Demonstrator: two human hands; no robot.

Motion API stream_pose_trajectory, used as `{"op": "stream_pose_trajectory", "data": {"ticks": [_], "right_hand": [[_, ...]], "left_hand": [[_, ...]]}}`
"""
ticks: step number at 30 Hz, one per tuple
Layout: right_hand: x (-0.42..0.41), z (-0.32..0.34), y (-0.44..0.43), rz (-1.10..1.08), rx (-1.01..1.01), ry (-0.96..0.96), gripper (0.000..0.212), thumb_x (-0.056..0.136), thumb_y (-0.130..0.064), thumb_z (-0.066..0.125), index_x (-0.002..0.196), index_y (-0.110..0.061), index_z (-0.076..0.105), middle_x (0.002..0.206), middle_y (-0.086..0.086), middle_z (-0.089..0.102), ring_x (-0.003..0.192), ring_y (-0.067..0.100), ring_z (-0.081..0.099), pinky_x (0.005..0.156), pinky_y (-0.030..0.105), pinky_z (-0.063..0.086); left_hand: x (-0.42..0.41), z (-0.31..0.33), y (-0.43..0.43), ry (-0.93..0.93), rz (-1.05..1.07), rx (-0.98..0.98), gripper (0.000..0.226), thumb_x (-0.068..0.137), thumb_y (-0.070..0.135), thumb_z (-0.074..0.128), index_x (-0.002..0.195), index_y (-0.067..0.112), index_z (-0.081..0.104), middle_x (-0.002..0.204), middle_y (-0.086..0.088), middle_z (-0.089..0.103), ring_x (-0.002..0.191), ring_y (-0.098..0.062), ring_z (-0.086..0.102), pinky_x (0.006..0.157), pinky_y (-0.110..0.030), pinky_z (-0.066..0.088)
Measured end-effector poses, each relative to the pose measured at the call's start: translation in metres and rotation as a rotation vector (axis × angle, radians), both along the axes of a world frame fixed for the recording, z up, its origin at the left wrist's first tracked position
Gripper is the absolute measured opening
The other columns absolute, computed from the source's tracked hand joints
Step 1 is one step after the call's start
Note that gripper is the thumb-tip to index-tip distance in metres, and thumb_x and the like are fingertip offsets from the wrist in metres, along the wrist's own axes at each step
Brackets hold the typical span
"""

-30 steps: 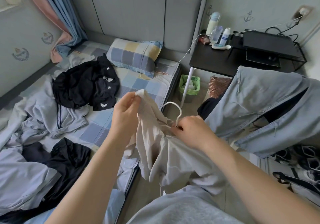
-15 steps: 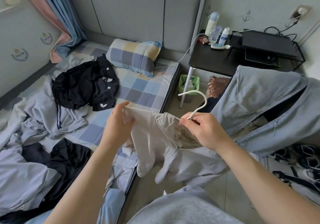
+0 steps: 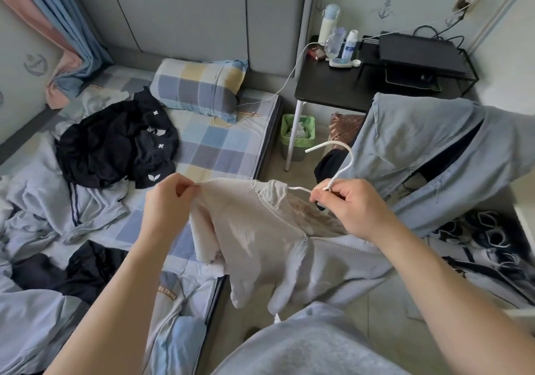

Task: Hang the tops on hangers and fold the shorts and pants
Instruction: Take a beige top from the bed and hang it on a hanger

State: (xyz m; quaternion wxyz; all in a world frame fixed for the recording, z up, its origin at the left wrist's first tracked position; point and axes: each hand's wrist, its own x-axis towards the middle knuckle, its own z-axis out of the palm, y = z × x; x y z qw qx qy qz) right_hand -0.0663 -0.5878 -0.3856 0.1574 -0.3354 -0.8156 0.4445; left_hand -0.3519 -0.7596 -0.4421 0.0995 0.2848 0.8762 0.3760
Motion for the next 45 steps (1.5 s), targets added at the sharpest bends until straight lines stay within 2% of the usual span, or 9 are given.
{"op": "stream_pose_trajectory", "data": {"ticks": [6, 9, 12, 20, 26, 29, 33, 41, 45], "right_hand": [[0.012, 0.012, -0.002, -0.061, 0.014, -0.043, 0.024, 0.099, -0.03, 0.06, 0.079, -0.026, 0.075, 0.076, 0.007, 0.071, 0.059, 0.023, 0.058, 0.059, 0.037, 0.048], [0.023, 0.019, -0.001, -0.107, 0.07, -0.088, 0.023, 0.097, -0.035, 0.062, 0.078, -0.029, 0.073, 0.07, 0.019, 0.064, 0.046, 0.008, 0.037, 0.05, 0.029, 0.033], [0.037, 0.026, 0.003, -0.179, 0.077, -0.101, 0.023, 0.096, -0.034, 0.064, 0.083, -0.019, 0.076, 0.051, -0.002, 0.055, 0.043, 0.007, 0.038, 0.047, 0.025, 0.03], [0.096, 0.04, 0.019, -0.298, 0.064, 0.003, 0.017, 0.093, -0.036, 0.066, 0.079, -0.031, 0.072, 0.052, -0.008, 0.054, 0.048, 0.003, 0.046, 0.053, 0.014, 0.037], [0.213, 0.041, 0.043, -0.567, 0.132, -0.044, 0.023, 0.083, -0.053, 0.064, 0.101, -0.041, 0.07, 0.094, -0.019, 0.07, 0.091, 0.003, 0.066, 0.081, 0.02, 0.051], [0.275, 0.026, 0.056, -0.645, 0.03, -0.203, 0.013, 0.089, -0.048, 0.066, 0.085, -0.035, 0.068, 0.075, -0.019, 0.066, 0.072, -0.002, 0.06, 0.07, 0.027, 0.047], [0.326, 0.017, 0.079, -0.727, 0.045, -0.255, 0.042, 0.099, -0.032, 0.058, 0.066, -0.016, 0.036, 0.056, -0.012, 0.032, 0.056, 0.005, 0.034, 0.058, 0.031, 0.029], [0.418, 0.03, 0.134, -0.851, 0.039, -0.162, 0.041, 0.103, -0.026, 0.052, 0.066, -0.019, 0.036, 0.058, -0.014, 0.037, 0.057, 0.003, 0.038, 0.055, 0.024, 0.029], [0.443, 0.036, 0.152, -1.022, 0.028, -0.095, 0.042, 0.102, -0.024, 0.054, 0.066, -0.013, 0.036, 0.057, -0.011, 0.037, 0.055, 0.005, 0.038, 0.054, 0.023, 0.029]], "left_hand": [[-0.002, -0.008, 0.029, -0.086, 0.214, 0.135, 0.023, 0.095, 0.014, 0.049, 0.103, 0.017, 0.07, 0.095, 0.002, 0.066, 0.099, -0.025, 0.061, 0.078, -0.028, 0.04], [0.019, -0.005, 0.055, -0.039, -0.092, 0.085, 0.035, 0.1, 0.034, 0.045, 0.121, 0.017, 0.068, 0.124, -0.007, 0.065, 0.118, -0.029, 0.056, 0.098, -0.039, 0.042], [0.058, 0.006, 0.079, 0.054, -0.511, 0.041, 0.06, 0.094, 0.063, 0.034, 0.131, 0.025, 0.061, 0.134, -0.001, 0.06, 0.127, -0.026, 0.05, 0.109, -0.05, 0.036], [0.146, 0.025, 0.156, 0.154, -0.867, 0.228, 0.022, 0.096, 0.034, 0.05, 0.082, 0.02, 0.06, 0.075, 0.012, 0.058, 0.076, -0.018, 0.053, 0.088, -0.037, 0.037], [0.206, 0.025, 0.222, 0.109, -0.938, 0.258, 0.021, 0.101, 0.028, 0.055, 0.08, 0.022, 0.056, 0.065, 0.011, 0.053, 0.07, -0.015, 0.051, 0.092, -0.035, 0.032], [0.243, 0.026, 0.263, 0.107, -0.944, 0.238, 0.024, 0.1, 0.026, 0.057, 0.077, 0.024, 0.053, 0.061, 0.01, 0.051, 0.069, -0.021, 0.053, 0.094, -0.039, 0.036], [0.306, 0.032, 0.323, 0.085, -1.017, 0.258, 0.023, 0.099, 0.034, 0.052, 0.077, 0.028, 0.053, 0.058, 0.011, 0.049, 0.066, -0.018, 0.051, 0.095, -0.037, 0.036], [0.437, 0.056, 0.44, 0.067, -1.302, 0.281, 0.03, 0.098, 0.036, 0.055, 0.072, 0.021, 0.054, 0.056, 0.005, 0.049, 0.057, -0.024, 0.048, 0.068, -0.036, 0.037], [0.488, 0.065, 0.481, 0.047, -1.375, 0.301, 0.008, 0.099, 0.022, 0.062, 0.096, 0.019, 0.068, 0.095, 0.006, 0.065, 0.093, -0.023, 0.059, 0.094, -0.042, 0.043]]}}
